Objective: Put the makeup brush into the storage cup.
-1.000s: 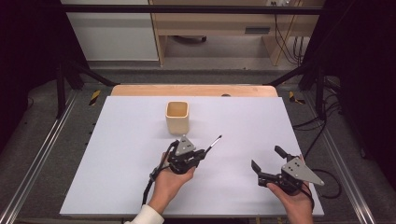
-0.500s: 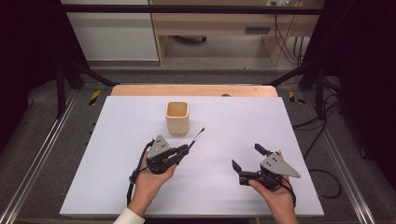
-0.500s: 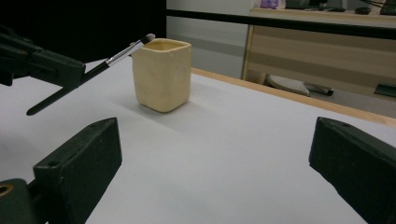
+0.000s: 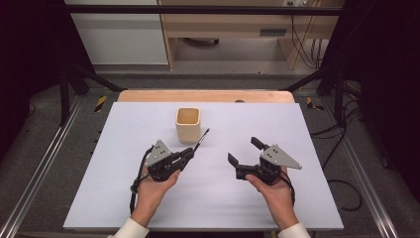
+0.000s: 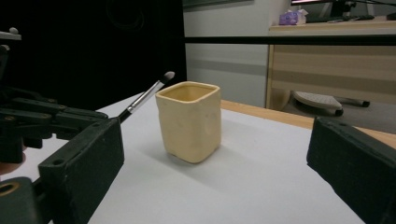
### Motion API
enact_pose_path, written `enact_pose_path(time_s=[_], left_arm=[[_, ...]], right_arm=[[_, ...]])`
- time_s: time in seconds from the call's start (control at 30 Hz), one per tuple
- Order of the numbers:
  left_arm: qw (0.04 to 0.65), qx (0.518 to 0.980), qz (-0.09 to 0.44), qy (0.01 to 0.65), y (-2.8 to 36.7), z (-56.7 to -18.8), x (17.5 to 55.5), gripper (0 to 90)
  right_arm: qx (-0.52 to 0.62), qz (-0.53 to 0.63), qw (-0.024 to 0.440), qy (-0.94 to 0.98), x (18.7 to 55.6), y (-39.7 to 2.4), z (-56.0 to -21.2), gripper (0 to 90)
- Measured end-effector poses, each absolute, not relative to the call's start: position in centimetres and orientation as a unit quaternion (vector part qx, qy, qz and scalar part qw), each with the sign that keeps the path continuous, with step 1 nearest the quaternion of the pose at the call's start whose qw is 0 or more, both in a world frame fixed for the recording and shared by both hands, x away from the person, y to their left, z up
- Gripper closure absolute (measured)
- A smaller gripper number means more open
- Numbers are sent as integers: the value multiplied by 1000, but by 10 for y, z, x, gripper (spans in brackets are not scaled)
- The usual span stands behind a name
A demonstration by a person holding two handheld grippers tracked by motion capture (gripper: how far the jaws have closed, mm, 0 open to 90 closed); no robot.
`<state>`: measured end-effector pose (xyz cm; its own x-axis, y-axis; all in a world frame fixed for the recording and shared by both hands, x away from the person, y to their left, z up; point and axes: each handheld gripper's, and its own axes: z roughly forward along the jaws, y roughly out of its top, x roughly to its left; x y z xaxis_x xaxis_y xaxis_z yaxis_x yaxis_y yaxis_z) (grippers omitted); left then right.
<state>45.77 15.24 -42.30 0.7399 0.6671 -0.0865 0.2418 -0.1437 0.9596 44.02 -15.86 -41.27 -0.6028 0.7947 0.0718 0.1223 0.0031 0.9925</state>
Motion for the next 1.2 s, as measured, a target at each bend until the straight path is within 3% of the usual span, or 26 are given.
enact_pose_path(time_s=[0.43,0.63,0.93,1.2], left_arm=[[589,722,190,310,155,-426,451,839],[591,717,195,315,159,-425,449,839],[594,711,199,319,164,-425,445,839],[600,705,200,320,165,-425,445,839]], right_arm=[[323,613,223,686,454,-123,-426,58],[332,626,197,678,449,-125,-423,60],[325,629,193,679,447,-121,-422,78],[328,649,167,666,450,-116,-423,169]])
